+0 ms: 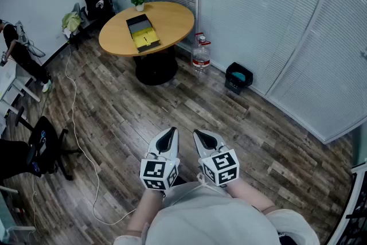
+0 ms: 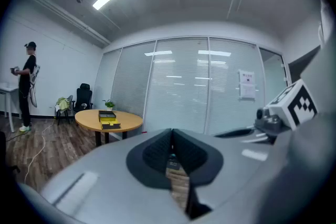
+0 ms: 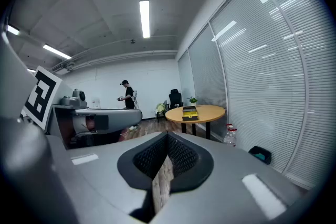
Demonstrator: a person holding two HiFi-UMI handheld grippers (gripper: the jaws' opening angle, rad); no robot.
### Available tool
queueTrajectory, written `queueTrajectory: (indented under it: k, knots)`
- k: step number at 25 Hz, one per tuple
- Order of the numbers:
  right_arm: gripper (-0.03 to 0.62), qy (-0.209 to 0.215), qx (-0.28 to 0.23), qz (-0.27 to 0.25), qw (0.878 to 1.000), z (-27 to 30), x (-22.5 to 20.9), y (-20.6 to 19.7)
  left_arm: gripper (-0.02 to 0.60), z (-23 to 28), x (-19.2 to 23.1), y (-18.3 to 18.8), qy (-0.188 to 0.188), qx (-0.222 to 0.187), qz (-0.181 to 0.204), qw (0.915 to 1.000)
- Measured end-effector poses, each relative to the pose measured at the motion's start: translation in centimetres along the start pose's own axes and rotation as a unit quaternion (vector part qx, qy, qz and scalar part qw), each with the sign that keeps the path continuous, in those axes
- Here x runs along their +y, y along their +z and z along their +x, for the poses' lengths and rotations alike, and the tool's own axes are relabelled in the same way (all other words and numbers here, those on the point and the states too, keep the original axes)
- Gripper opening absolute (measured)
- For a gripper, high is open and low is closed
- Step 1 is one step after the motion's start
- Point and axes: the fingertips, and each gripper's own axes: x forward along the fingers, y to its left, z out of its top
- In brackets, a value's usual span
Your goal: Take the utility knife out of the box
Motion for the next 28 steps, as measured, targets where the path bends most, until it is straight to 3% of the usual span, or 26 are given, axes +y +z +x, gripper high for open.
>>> queueTrajectory:
  k: [18,28]
  knots:
    - [-0.002,-0.007,0.018,0.045,0.999,2.9,-1.9,-1.3,0.006,2.3,1.9,-1.4,-0.005,0.026,-0.004,0.9996]
    - [0.0,-0.007,0.038,0.049,0.998,11.1,-2.3,-0.2,0.006,6.4,9.4,-1.0,-0.002,0.027,-0.021,0.9994]
